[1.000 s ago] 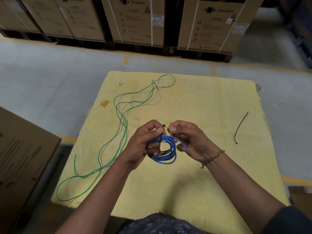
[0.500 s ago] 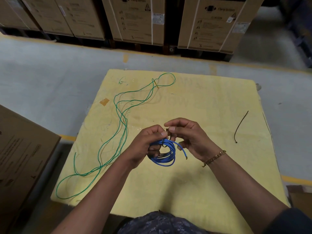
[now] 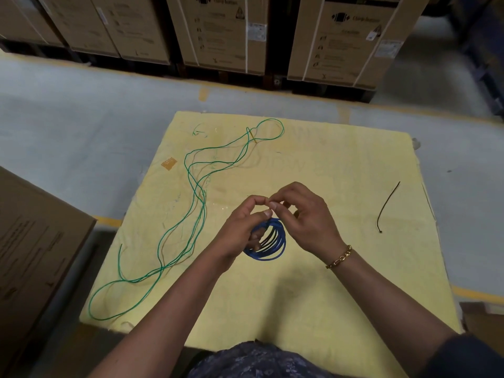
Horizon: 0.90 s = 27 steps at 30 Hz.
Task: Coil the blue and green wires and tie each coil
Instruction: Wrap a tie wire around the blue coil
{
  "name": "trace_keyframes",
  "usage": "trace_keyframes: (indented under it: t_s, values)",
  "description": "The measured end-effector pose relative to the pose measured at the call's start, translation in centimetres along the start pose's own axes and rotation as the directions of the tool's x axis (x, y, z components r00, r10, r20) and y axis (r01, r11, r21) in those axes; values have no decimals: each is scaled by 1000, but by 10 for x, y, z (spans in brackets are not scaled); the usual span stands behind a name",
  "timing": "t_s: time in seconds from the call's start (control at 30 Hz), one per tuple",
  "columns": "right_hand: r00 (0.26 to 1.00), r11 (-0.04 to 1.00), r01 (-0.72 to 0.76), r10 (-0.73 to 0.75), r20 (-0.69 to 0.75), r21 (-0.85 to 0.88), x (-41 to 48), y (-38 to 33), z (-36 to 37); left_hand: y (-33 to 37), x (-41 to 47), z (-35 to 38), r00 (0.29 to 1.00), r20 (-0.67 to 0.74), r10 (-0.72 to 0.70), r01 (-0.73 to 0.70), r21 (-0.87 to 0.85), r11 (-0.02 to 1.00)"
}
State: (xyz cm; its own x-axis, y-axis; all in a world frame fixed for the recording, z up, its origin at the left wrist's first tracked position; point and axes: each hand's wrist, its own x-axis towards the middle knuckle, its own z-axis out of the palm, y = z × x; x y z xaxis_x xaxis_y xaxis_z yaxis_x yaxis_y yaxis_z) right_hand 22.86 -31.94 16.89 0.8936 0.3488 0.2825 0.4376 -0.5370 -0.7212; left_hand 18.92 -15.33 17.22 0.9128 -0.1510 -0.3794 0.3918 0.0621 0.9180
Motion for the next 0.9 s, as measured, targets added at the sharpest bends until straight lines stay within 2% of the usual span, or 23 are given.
trace_keyframes:
  t_s: [0.27,0.47,0.6,0.7,0.9]
  values:
    - [994,996,-91,89,-67,-25,0,-3,6,0,0,5,997,-78,15,-17,-30,999]
    - [951,932,-295,308,-32,209,3,-9,3,3,0,8,992,-118,41,-41,3,999]
    - [979,980,-191,195,-61,64,4,-8,2,-1,4,8,991,-137,-1,-10,-76,997]
    - [985,987,-156,158,-71,31,5,-6,2,-4,6,10,987,-149,-55,34,-134,990]
    - [968,999,-41,32,-247,-31,16,-13,-11,-11,5,17,972,-207,-114,85,-140,986]
